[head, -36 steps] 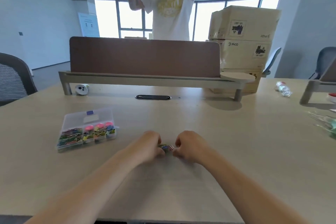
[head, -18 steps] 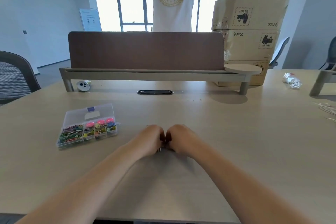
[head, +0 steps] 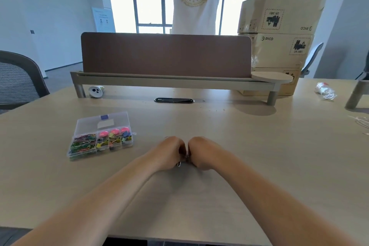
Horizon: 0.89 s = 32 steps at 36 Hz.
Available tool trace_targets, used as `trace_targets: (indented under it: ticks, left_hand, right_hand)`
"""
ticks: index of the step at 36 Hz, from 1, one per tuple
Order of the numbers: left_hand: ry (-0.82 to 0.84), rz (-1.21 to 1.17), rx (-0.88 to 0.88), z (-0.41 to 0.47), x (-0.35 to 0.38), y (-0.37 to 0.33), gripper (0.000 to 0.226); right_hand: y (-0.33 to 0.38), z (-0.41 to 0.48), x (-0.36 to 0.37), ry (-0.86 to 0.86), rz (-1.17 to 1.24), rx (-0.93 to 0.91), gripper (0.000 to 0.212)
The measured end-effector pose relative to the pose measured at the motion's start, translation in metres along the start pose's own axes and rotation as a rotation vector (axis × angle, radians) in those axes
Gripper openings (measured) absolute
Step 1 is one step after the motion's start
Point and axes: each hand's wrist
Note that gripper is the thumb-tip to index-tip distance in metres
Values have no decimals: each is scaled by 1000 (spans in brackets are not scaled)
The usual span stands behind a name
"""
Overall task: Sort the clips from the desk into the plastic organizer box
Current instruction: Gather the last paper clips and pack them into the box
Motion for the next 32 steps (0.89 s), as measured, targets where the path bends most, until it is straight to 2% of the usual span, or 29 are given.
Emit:
trace_targets:
  ticks: [4, 7, 10, 13, 20, 23, 32]
  left_hand:
    - [-44, -7, 21, -4, -4, 1, 13]
    - [-75, 25, 44, -7, -8, 5, 14]
    - [-88, 80, 87, -13, -13, 8, 19]
    - [-88, 115, 106, -18, -17, 10, 23]
    - [-25, 110, 115, -21, -14, 10, 26]
    - [-3, 122, 134, -20, -14, 10, 27]
    - [67, 83, 190, -15, -16, 10, 15]
  right_hand:
    - [-2, 2, 1, 5, -12, 25, 22]
    - [-3, 3, 2, -3, -4, 11, 7]
    - [-3, 3, 3, -12, -12, 5, 9]
    - [-4, 1, 4, -28, -12, 18, 22]
    - [-1, 3, 0, -1, -52, 24, 10]
    - [-2, 5, 0, 30, -70, 16, 20]
    - [-8, 6, 1, -6, -33, 0, 19]
Point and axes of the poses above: each hand's wrist, its own z-axis towards the middle knuckle, its own x-axis out of the palm, y = z × x, and after that the axes turned 10 degrees about z, right-handed
